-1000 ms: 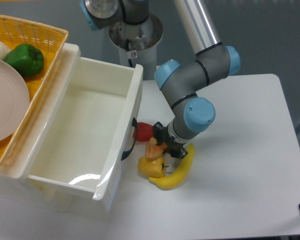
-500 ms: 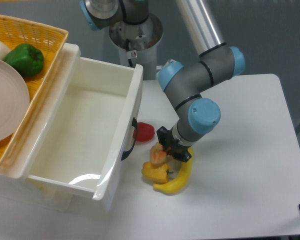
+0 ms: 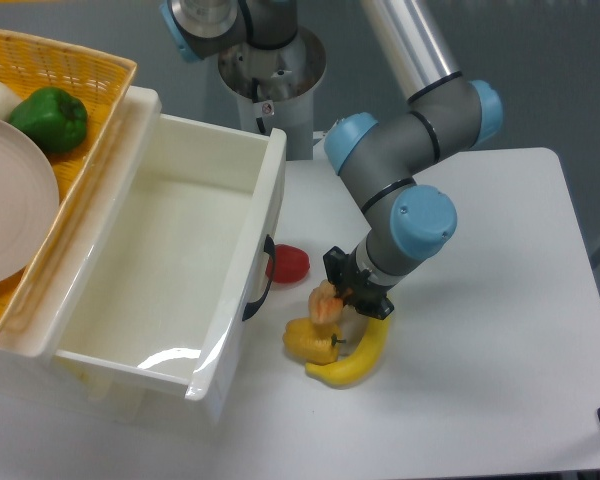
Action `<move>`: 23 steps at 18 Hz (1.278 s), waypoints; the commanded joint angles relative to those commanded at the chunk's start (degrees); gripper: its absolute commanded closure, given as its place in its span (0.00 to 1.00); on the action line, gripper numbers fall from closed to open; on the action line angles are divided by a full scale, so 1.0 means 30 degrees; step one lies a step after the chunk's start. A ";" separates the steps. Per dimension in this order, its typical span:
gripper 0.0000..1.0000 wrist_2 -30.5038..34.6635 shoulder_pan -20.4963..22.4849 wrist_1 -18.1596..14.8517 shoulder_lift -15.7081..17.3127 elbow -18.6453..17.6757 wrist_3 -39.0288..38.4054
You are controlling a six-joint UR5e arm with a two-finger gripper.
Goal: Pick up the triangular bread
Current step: 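Lift the held bread slice up off the table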
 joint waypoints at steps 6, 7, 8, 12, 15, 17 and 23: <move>0.81 0.1845 -0.0030 -0.0473 0.0584 0.0735 0.1729; 0.81 0.1876 -0.0001 -0.0473 0.0847 0.0765 0.1818; 0.81 0.1876 0.0000 -0.0502 0.1140 0.0766 0.1819; 0.81 0.2312 0.0029 -0.1496 0.2458 0.0736 0.1819; 0.81 0.3455 0.0058 -0.2725 0.2927 0.0766 0.1819; 0.81 0.3633 0.0029 -0.3371 0.3367 0.0766 0.1819; 0.81 0.3634 0.0058 -0.4662 0.4307 0.0561 0.1790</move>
